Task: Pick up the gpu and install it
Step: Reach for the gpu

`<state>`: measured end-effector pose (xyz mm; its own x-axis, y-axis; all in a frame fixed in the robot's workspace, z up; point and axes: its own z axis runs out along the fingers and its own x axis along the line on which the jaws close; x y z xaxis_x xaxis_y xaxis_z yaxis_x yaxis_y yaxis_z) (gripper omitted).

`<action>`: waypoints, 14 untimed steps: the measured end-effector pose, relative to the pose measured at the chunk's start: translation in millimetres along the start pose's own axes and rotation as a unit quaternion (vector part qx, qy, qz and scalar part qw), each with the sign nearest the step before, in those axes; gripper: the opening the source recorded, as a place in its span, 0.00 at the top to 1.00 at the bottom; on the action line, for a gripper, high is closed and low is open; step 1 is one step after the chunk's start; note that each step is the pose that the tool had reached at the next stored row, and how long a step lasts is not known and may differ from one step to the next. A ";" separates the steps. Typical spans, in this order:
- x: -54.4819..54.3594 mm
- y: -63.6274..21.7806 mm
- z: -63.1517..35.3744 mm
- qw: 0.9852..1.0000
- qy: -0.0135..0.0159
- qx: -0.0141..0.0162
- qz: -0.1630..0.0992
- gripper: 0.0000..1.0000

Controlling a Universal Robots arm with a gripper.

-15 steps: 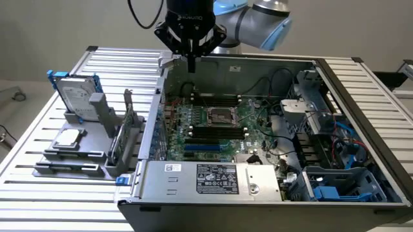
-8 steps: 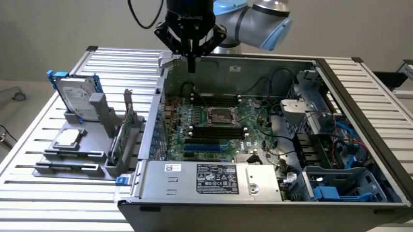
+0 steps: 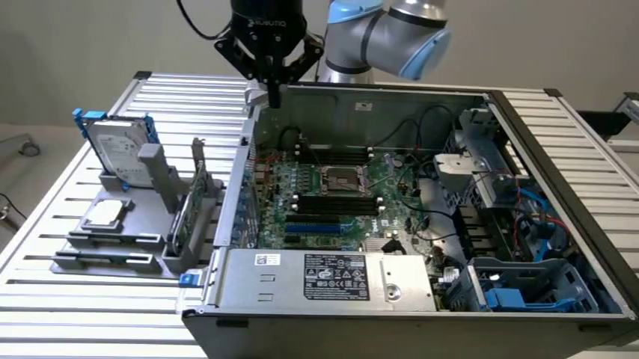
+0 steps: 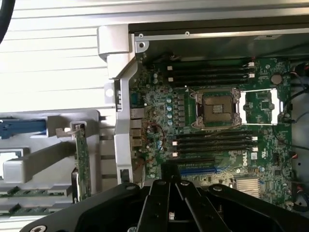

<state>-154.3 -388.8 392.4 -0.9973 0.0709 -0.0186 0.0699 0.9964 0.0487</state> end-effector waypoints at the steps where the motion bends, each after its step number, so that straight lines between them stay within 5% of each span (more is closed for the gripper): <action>1: 4.6 1.3 0.0 1.000 0.000 0.000 0.000 0.89; 14: 65.4 20.4 3.0 1.000 0.000 0.002 0.000 0.89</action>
<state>-218.1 -363.7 389.2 -0.9973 0.0708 -0.0190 0.0699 0.9966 0.0446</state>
